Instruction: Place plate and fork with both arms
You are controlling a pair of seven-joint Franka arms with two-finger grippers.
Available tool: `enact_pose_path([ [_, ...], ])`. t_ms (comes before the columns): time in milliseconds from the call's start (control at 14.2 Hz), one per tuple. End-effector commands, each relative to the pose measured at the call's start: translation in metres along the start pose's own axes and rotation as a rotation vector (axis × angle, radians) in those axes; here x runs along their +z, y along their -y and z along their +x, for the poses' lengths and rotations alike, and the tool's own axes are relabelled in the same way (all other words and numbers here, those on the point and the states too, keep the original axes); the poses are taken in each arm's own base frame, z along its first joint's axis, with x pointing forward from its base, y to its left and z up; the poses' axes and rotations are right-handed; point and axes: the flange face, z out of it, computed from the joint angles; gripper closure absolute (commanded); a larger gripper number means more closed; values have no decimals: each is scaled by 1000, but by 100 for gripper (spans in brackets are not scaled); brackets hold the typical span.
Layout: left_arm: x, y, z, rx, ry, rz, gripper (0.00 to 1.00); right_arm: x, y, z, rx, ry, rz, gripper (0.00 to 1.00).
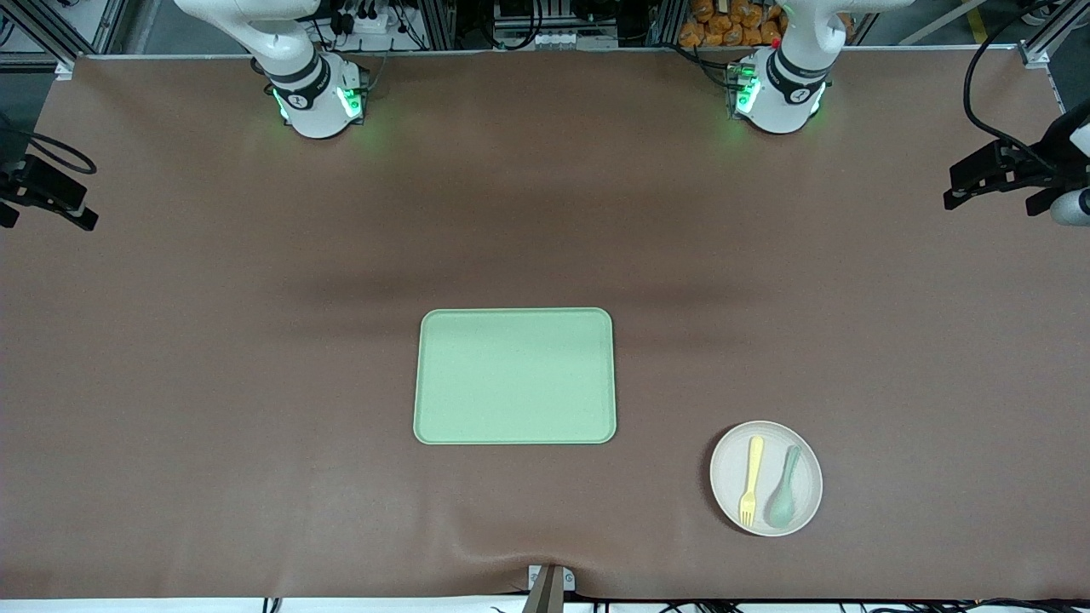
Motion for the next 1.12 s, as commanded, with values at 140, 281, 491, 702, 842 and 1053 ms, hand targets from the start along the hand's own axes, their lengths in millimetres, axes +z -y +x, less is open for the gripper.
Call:
enact_pose_path([
  [140,-7,-2,5,7,-48,3,0,-1,2,-1,-6,2,10,0],
  [281,-7,-1,5,12,-48,3,0,-2,3,-2,-6,1,11,0],
  [491,-6,-2,5,20,-47,5,0,-2,3,-2,-6,2,11,0],
  [702,-6,-5,6,21,-48,5,0,-2,2,-2,-4,2,11,0],
  [842,-6,-3,6,14,-49,-7,0,-1,2,-1,-4,2,10,0],
  [1053,1,-6,10,11,-38,-11,0,-2,2,-1,-4,0,10,0],
])
